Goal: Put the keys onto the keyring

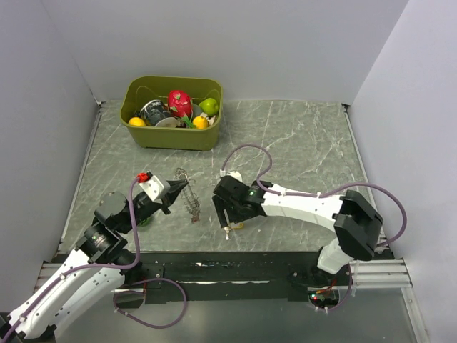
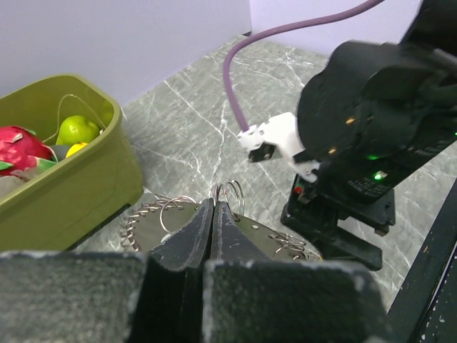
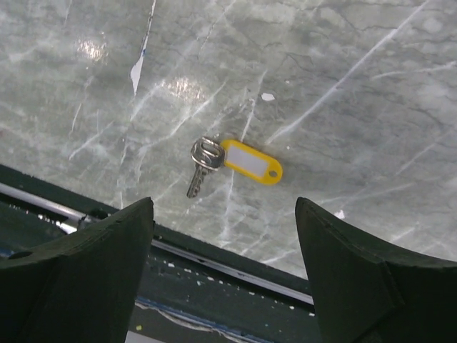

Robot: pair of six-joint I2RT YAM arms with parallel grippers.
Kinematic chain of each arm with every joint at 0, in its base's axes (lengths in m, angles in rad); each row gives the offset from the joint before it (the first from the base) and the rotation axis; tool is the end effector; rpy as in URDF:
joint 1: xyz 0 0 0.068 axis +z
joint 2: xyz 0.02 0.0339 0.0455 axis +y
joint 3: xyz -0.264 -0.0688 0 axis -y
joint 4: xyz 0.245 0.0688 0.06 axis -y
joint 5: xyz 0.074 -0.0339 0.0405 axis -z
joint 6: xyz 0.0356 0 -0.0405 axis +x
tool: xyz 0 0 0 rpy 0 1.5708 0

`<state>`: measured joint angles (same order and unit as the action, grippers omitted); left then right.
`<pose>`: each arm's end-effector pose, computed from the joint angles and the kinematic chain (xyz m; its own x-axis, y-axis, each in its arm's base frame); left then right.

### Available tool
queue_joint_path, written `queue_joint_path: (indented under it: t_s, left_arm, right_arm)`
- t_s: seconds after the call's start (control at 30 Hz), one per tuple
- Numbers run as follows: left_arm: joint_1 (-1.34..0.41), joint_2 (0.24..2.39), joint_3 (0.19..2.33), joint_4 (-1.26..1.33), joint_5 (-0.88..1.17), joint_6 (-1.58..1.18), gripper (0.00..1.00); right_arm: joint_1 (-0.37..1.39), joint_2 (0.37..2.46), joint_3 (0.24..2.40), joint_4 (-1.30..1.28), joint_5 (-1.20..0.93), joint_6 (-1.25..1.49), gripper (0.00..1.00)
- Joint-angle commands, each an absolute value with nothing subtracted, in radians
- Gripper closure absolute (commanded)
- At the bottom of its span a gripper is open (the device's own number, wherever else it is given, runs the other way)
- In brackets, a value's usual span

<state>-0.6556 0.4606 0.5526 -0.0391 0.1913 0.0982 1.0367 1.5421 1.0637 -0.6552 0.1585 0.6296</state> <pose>0.0995 -0.0851 0.3189 0.1151 0.0329 -0.9928 0.7413 0.6624 0.1079 0.1595 0.2586 0.2190 -0.8532 -0.3004 -0.4264 -0.3879 0.9119 0.1337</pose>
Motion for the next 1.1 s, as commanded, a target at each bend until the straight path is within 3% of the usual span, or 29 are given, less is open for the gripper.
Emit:
queue_joint_path:
  t_s: [0.0,0.23,0.27,0.3,0.53,0.63,0.9,0.97,1.07]
  left_arm:
    - [-0.652,0.451,0.609,0.003,0.216,0.121,0.99]
    - [-0.652,0.449,0.609,0.003,0.221,0.12,0.99]
    - [-0.652,0.449,0.607,0.003,0.224,0.12,0.99]
    - [-0.652,0.448,0.606,0.003,0.225,0.117,0.99]
    - [-0.652,0.448,0.601,-0.021,0.244,0.115,0.99]
    - [-0.652,0.446,0.6,-0.02,0.245,0.112,0.99]
    - [-0.652,0.443,0.595,-0.017,0.256,0.107,0.99]
    - [-0.652,0.442,0.594,-0.015,0.258,0.106,0.99]
    - [-0.652,0.442,0.594,-0.015,0.265,0.104,0.99]
  right_arm:
    - [1.046,1.583,1.132,-0.664,0.184,0.646,0.19]
    - [1.051,1.68,1.175,-0.663,0.169,0.647,0.24]
    - [1.051,1.69,1.181,-0.664,0.167,0.646,0.28]
    - [1.051,1.698,1.186,-0.661,0.167,0.649,0.39]
    - [1.052,1.767,1.207,-0.677,0.179,0.673,0.41]
    - [1.051,1.772,1.2,-0.655,0.176,0.678,0.53]
    - [1.051,1.81,1.206,-0.634,0.172,0.698,0.54]
    - [1.051,1.818,1.207,-0.627,0.17,0.699,0.6]
    - [1.051,1.832,1.209,-0.618,0.173,0.698,0.6]
